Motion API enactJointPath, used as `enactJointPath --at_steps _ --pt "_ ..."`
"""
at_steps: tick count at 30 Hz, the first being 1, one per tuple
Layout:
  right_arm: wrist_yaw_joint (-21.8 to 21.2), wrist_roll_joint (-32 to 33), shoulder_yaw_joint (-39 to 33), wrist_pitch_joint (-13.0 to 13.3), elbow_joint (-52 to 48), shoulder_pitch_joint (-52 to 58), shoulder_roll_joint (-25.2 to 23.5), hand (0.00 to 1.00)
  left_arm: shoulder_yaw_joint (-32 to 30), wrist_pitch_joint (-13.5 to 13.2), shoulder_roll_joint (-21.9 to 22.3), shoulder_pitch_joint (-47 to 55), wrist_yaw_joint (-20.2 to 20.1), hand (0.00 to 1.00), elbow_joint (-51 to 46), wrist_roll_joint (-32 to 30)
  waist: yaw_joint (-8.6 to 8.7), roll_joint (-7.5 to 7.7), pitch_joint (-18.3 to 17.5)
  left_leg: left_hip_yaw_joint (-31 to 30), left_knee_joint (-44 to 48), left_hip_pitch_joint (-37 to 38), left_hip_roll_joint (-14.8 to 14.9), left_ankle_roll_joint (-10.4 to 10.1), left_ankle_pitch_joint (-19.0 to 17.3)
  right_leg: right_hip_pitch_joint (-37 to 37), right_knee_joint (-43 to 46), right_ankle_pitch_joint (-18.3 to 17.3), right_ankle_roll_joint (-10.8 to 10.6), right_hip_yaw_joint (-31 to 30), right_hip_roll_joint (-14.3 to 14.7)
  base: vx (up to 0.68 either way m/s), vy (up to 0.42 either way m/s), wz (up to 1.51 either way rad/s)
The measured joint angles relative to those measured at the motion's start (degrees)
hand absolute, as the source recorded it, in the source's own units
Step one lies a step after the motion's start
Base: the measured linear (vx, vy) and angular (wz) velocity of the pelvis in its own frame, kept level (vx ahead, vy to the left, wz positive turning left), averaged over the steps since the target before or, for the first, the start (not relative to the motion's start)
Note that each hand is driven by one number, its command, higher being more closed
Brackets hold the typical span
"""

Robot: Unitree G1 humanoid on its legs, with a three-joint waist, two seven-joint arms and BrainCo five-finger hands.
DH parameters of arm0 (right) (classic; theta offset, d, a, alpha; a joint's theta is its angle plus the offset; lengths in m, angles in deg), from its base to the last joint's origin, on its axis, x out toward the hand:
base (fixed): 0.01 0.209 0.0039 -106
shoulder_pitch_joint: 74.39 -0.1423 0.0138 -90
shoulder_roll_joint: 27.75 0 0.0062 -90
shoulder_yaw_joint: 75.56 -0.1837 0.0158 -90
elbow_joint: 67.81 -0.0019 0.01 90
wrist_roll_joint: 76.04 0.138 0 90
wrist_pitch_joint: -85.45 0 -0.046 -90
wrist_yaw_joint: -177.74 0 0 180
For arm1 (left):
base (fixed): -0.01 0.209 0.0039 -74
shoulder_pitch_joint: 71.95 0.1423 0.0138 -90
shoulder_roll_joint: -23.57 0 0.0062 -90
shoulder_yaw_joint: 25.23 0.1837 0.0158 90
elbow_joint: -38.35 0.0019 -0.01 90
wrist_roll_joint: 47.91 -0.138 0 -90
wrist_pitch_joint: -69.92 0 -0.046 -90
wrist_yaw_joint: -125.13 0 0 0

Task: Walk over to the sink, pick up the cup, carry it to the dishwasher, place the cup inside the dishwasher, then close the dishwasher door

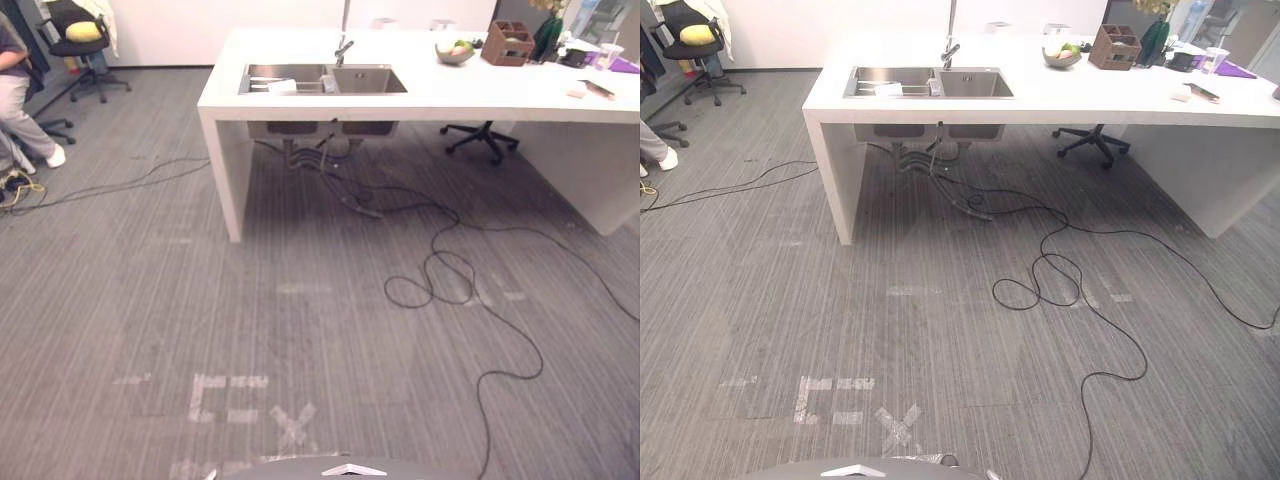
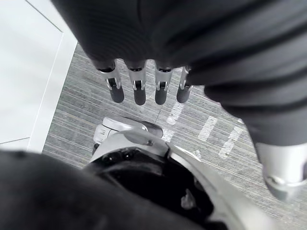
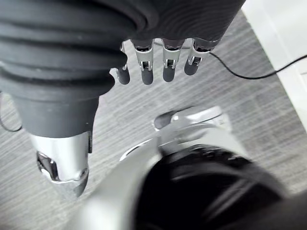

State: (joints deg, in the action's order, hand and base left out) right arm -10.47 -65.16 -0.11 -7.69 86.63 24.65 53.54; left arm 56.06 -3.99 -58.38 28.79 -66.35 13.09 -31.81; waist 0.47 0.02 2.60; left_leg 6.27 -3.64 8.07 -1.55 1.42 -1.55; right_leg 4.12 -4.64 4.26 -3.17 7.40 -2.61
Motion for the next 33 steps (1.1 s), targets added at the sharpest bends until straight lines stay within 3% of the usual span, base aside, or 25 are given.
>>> enactJointPath --at_steps 3,11,16,22,33 --pt "-0.15 -0.05 0.87 1.22 -0.53 -1.68 -0.2 0.0 0.14 -1.88 -0.04 -0.4 0.43 0.0 -0.09 -0.2 0.0 0.34 0.61 -0.25 -0.36 0.59 -0.04 -0.01 0.02 0.61 -0.02 -0.21 -0.31 0.76 -0.02 0.0 -0.003 0.07" --pt "-5.43 0.32 2.58 -1.4 -0.57 -2.61 0.22 0.0 0.43 -5.49 0.04 -0.49 4.63 0.0 -0.61 -1.99 0.04 1.09 1.14 -0.3 -0.83 1.0 -0.12 -0.02 0.03 1.07 -0.37 -0.6 -0.35 1.11 -0.14 -0.06 -0.009 0.01" --pt "-9.16 0.37 2.71 -4.36 -0.56 -2.62 0.31 0.0 0.44 -8.63 0.32 -0.45 7.87 0.0 -0.61 -2.95 0.04 1.26 1.12 -0.28 -1.1 1.0 -0.1 -0.08 0.02 1.07 -0.39 -0.83 -0.44 1.2 -0.13 -0.03 -0.016 0.0" --pt "-11.23 1.12 4.94 -4.77 -0.53 -2.81 0.31 0.0 0.39 -11.87 0.54 -0.4 11.83 0.0 -0.61 -4.25 0.02 1.8 1.26 -0.3 -1.09 1.23 -0.1 0.03 0.09 1.43 -0.39 -0.78 -0.37 1.25 -0.14 0.0 0.0 0.0" --pt "-12.1 2.47 5.49 -5.35 -0.53 -3.11 0.12 0.0 0.3 -13.75 0.9 -0.32 16.29 0.0 -1.11 -6.53 0.06 2.13 2.03 -0.53 -0.8 3.12 -0.11 -0.03 0.01 2.89 -0.29 -0.79 -0.4 1.31 -0.15 -0.01 -0.005 0.0"
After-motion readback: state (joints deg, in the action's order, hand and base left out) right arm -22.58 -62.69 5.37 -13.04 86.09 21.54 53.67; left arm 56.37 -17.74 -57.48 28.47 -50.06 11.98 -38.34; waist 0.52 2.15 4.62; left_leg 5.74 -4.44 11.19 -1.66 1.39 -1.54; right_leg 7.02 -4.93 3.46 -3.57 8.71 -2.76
